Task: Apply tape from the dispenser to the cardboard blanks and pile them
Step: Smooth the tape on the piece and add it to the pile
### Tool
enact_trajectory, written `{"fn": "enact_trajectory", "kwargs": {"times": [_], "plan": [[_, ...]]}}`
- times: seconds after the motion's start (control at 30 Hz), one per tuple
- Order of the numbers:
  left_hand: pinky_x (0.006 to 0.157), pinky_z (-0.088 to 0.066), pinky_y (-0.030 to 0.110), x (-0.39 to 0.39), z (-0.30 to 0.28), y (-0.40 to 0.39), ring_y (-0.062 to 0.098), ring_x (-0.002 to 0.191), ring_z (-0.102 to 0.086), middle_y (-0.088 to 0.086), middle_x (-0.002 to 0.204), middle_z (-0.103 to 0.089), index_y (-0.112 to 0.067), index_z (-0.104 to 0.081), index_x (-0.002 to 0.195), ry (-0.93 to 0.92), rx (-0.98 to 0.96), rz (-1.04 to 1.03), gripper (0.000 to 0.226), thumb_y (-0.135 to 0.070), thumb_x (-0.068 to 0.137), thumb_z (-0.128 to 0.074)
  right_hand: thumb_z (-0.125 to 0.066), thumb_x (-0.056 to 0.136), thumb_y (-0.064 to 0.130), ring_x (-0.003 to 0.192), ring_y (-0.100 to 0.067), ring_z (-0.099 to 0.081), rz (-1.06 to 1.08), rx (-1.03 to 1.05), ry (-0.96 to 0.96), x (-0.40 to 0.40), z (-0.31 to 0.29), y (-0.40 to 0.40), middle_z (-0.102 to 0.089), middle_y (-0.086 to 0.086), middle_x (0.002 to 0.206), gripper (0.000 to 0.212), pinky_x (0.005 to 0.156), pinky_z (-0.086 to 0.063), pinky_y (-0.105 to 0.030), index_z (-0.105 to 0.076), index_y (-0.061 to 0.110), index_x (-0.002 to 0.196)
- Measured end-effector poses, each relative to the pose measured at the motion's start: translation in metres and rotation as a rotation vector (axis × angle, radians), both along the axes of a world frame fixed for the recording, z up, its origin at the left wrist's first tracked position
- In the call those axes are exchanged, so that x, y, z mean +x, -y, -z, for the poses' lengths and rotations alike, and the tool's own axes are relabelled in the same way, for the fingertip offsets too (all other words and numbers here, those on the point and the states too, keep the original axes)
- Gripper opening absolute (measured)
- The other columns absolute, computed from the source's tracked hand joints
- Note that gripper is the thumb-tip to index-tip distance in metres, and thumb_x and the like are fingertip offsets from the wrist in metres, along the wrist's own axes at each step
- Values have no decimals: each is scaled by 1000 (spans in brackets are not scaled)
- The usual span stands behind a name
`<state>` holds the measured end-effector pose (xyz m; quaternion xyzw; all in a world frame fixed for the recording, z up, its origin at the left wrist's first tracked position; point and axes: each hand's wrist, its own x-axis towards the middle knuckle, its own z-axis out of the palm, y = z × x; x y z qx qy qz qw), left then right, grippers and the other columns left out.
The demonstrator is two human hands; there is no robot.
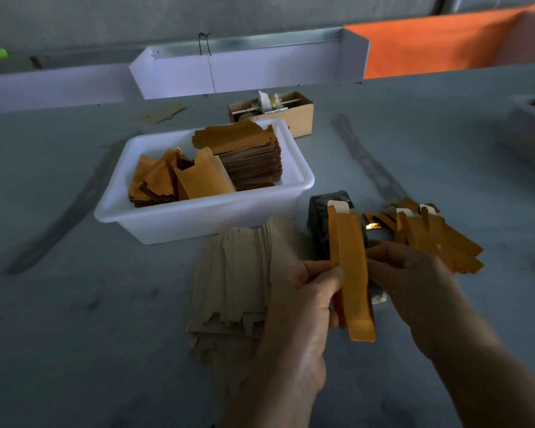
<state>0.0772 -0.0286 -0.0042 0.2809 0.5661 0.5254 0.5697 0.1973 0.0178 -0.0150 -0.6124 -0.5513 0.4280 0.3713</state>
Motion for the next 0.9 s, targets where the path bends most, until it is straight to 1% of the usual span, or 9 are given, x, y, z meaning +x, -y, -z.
{"fn": "enact_trajectory", "kwargs": {"times": [0.07, 0.13, 0.2, 0.27, 0.33, 0.47, 0.63, 0.77, 0.9], "plan": [[39, -35, 13, 2, 1, 0, 1, 38, -43, -6, 53, -57, -8, -67, 87, -17, 20, -6, 9, -13, 91, -60, -64, 82, 22, 78, -20, -67, 24, 1, -103, -1, 1, 4, -70, -5, 85, 8, 74, -52, -37, -70, 17, 79], [39, -35, 13, 2, 1, 1, 1, 38, -42, -6, 52, -56, -8, -67, 88, -20, 25, -5, 9, -13, 91, -60, -63, 73, 29, 75, -14, -68, 37, -71, -341, 1, 0, 8, -71, -2, 79, 14, 74, -48, -32, -70, 18, 73], [39, -34, 13, 0, 2, 1, 2, 38, -42, -6, 53, -55, -8, -67, 87, -1, 15, -4, 9, -13, 91, -60, -62, 66, 32, 79, -8, -67, 63, -97, -438, 5, 1, 13, -72, 4, 84, 17, 80, -45, -31, -70, 18, 69], [39, -34, 14, -1, 3, 1, 2, 39, -42, -5, 53, -55, -8, -66, 87, 7, 6, -6, 9, -13, 91, -60, -67, 69, 27, 98, -4, -60, 88, -65, -329, 9, 6, 16, -67, 9, 106, 11, 88, -42, -31, -70, 17, 69], [39, -34, 14, -3, 3, 1, 2, 39, -41, -6, 53, -54, -8, -66, 87, -1, 7, -12, 9, -14, 90, -61, -68, 79, 19, 111, -3, -51, 112, 22, -95, 9, 9, 19, -56, 9, 125, 7, 84, -38, -22, -68, 16, 72], [39, -34, 12, -2, 0, 1, 0, 37, -42, -9, 50, -55, -7, -65, 85, -23, 57, 3, 8, -12, 90, -60, -67, 82, 15, 89, 23, -48, 104, 230, 148, 5, 9, 23, -51, 10, 122, 11, 63, -39, 0, -66, 14, 71], [38, -34, 9, 3, -4, -2, -2, 36, -47, -7, 54, -56, -7, -64, 89, -59, 97, 36, 6, -12, 90, -61, -69, 81, 16, 104, -6, -52, 124, 274, 234, 2, 18, 26, -55, 3, 127, 11, 76, -40, -16, -68, 13, 70], [38, -33, 9, 3, -5, -5, -2, 36, -47, -9, 55, -53, -16, -63, 86, -169, 72, 92, 4, -16, 90, -61, -69, 81, 14, 109, -13, -54, 147, 252, 219, -2, 21, 29, -55, 3, 126, 9, 85, -46, -32, -68, 12, 72], [49, -42, 16, 5, -6, -10, 3, 53, -56, -7, 67, -58, -26, -62, 85, -383, 78, 120, 7, -23, 91, -60, -69, 81, 8, 98, -13, -57, 111, 343, 318, -3, 18, 27, -56, 5, 115, 9, 75, -43, -17, -67, 9, 72]]}}
